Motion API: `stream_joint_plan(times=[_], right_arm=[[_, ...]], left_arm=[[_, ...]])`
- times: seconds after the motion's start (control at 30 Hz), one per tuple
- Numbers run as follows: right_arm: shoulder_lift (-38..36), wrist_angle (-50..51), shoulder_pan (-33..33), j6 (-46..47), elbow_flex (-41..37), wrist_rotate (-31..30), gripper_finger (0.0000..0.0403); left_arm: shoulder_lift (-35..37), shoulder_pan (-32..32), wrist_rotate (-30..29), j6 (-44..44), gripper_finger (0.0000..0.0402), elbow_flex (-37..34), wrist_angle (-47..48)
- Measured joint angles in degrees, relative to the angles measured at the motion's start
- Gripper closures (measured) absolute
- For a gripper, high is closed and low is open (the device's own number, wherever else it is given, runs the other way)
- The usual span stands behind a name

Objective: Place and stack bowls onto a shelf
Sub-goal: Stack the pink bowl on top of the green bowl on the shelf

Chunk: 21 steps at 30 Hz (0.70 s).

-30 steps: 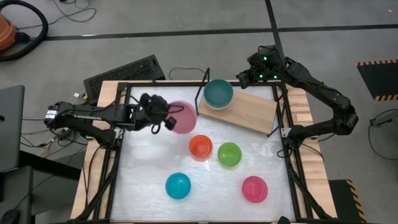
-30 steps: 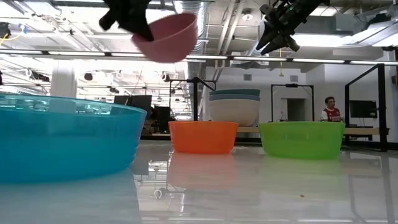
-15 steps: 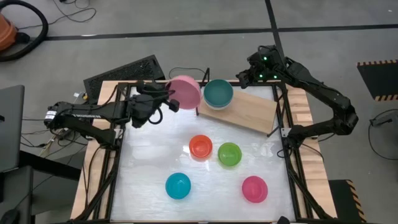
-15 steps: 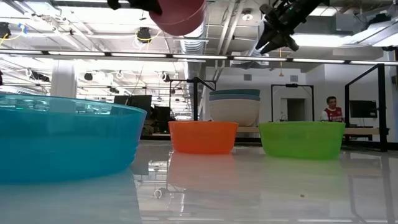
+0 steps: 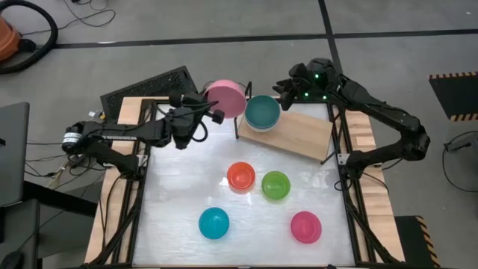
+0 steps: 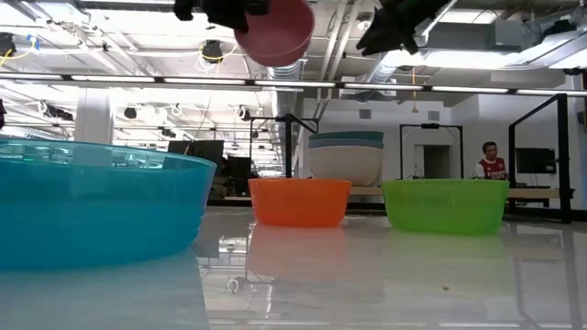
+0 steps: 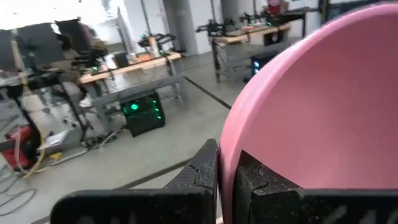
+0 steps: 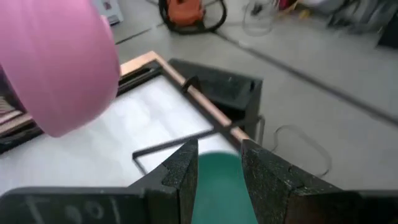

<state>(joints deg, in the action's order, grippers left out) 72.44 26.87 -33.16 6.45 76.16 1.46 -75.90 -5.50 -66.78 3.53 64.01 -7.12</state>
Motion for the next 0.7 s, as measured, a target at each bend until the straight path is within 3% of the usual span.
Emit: stream_joint_plan(times=[0.27, 0.43, 0.7], right_arm=[[0.0, -5.15, 6.01, -5.17, 0.0, -12.89, 0.0255], [0.0, -7.04, 8.28, -5.04, 0.0, -13.65, 0.0255], [0.0, -7.29, 11.23, -5.0, 0.0, -14.56, 0.0255]], left_arm=[[-5.21, -1.63, 0.38, 8.66, 0.0401, -0.02, -14.69], [-7.01, -2.85, 3.71, 12.5, 0.0401, -0.02, -20.97], [-8.18, -5.88, 6.32, 12.28, 0.0401, 2.6, -20.46]])
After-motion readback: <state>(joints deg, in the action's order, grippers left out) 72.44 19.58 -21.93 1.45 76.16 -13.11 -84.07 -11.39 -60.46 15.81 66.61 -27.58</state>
